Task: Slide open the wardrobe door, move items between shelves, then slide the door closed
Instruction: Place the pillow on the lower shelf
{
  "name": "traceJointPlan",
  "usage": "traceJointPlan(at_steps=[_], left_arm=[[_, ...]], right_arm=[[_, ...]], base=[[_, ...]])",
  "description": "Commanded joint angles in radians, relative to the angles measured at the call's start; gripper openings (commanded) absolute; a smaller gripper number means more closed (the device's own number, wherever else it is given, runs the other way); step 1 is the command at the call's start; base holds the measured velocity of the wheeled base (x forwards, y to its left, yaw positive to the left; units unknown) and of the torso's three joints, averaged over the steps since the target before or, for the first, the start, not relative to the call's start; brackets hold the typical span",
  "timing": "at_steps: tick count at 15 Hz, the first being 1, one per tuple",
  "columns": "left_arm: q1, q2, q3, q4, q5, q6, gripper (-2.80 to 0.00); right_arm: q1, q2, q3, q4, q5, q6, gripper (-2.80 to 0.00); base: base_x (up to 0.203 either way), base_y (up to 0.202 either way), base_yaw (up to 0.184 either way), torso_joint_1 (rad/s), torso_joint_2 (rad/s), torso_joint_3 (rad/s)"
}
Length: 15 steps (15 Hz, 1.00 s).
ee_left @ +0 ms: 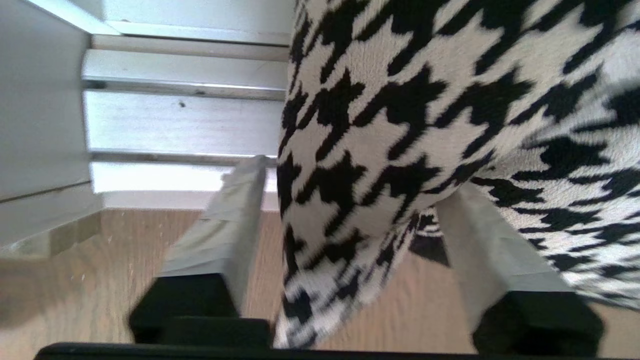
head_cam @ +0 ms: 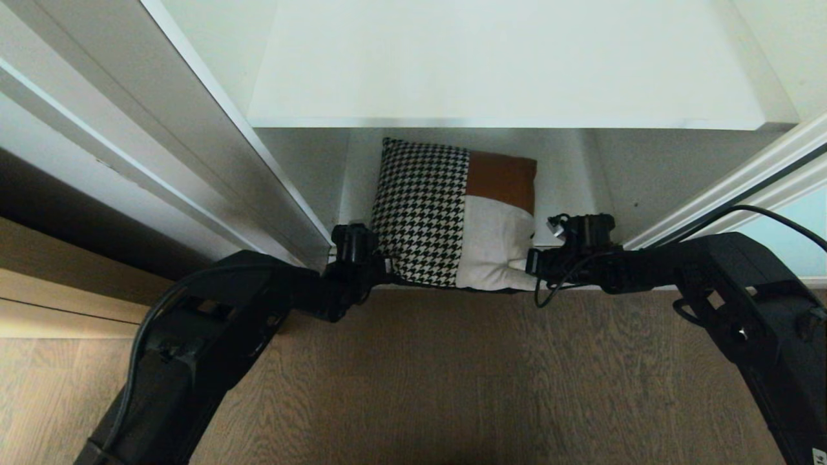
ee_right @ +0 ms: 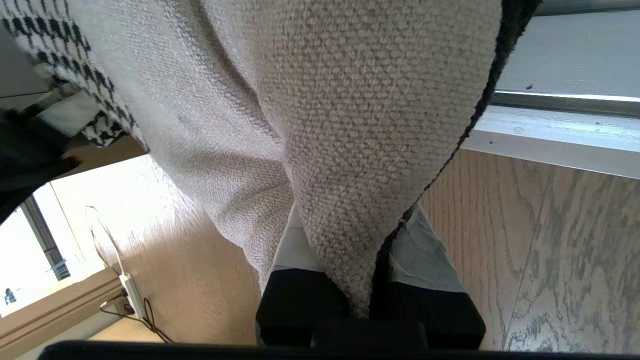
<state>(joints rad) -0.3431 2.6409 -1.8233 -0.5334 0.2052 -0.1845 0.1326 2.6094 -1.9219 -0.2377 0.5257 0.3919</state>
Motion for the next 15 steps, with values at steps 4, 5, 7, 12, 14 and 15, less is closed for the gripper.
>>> traceJointPlan(at_steps=[4,5,7,12,14,15], left_arm=[[-0.013,-0.182,0.229,-0.106,-0.027,-0.014,0.0],[-0.018,-0.207,0.29,-0.13,-0.034,-0.014,0.0],[-0.025,-0.264,0.407,-0.174,-0.061,-0.016,0.0],[-0.026,-0.482,0.644,-0.05,-0.353,-0.069,-2.8],[-0.021,-0.53,0.709,0.097,-0.544,-0.106,-2.8],[-0.019,-0.529,0.725,0.152,-0.607,-0.108,-2.8]], right_arm=[[0.007,0.0,0.003,-0.002,0.002,0.004,-2.8],[0.01,0.001,0.003,-0.002,0.001,0.005,-2.8],[0.01,0.001,0.003,0.0,0.0,0.007,-2.8],[0.01,0.001,-0.005,0.006,-0.01,0.007,-2.8],[0.01,0.001,-0.005,0.008,-0.031,0.007,-2.8],[0.01,-0.001,-0.004,0.008,-0.039,0.007,-2.8]], base=[[0.0,0.0,0.0,0.0,0.0,0.0],[0.0,0.0,0.0,0.0,0.0,0.0],[0.0,0.0,0.0,0.0,0.0,0.0],[0.0,0.0,0.0,0.0,0.0,0.0],[0.0,0.0,0.0,0.0,0.0,0.0],[0.0,0.0,0.0,0.0,0.0,0.0]])
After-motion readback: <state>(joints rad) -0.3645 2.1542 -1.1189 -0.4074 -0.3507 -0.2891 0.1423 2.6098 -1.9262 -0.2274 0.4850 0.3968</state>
